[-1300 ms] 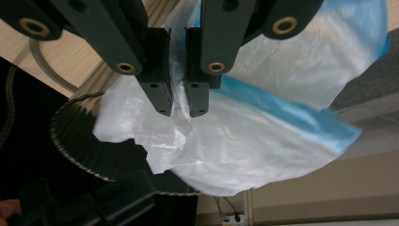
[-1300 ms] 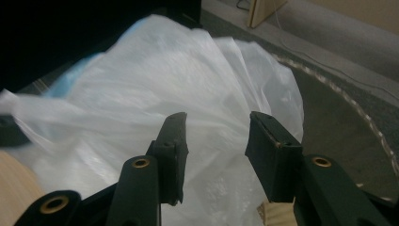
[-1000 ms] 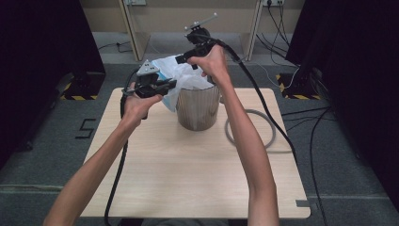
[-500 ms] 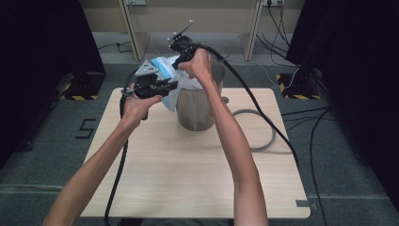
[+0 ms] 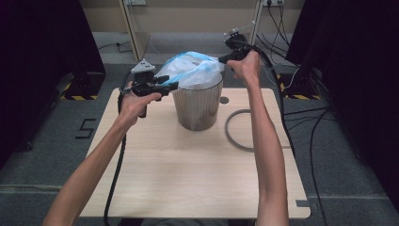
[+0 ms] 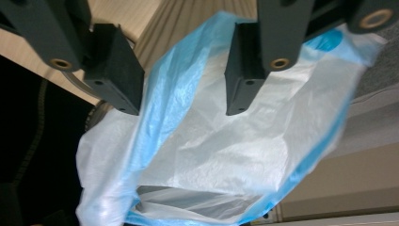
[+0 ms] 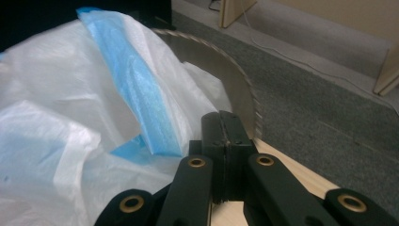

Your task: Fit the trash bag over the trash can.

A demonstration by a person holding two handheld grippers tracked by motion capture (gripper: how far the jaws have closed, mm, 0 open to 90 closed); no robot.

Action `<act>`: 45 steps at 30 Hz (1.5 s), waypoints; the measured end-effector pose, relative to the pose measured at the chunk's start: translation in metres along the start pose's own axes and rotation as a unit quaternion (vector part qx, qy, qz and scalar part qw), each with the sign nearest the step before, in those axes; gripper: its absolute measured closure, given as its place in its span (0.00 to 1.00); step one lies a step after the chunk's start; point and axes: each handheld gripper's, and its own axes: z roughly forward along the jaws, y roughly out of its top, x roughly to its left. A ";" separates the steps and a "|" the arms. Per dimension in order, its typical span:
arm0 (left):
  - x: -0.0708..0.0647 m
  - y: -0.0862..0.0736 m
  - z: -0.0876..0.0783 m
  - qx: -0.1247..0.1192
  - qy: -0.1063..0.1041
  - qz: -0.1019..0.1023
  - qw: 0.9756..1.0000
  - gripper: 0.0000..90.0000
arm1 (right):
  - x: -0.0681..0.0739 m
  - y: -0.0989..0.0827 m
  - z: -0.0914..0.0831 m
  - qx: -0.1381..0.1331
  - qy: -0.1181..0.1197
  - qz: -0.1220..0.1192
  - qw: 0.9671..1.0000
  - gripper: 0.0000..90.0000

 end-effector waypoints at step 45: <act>-0.059 -0.021 0.007 0.024 -0.058 0.093 0.994 0.96 | -0.004 -0.041 -0.023 0.026 0.021 -0.026 0.999 1.00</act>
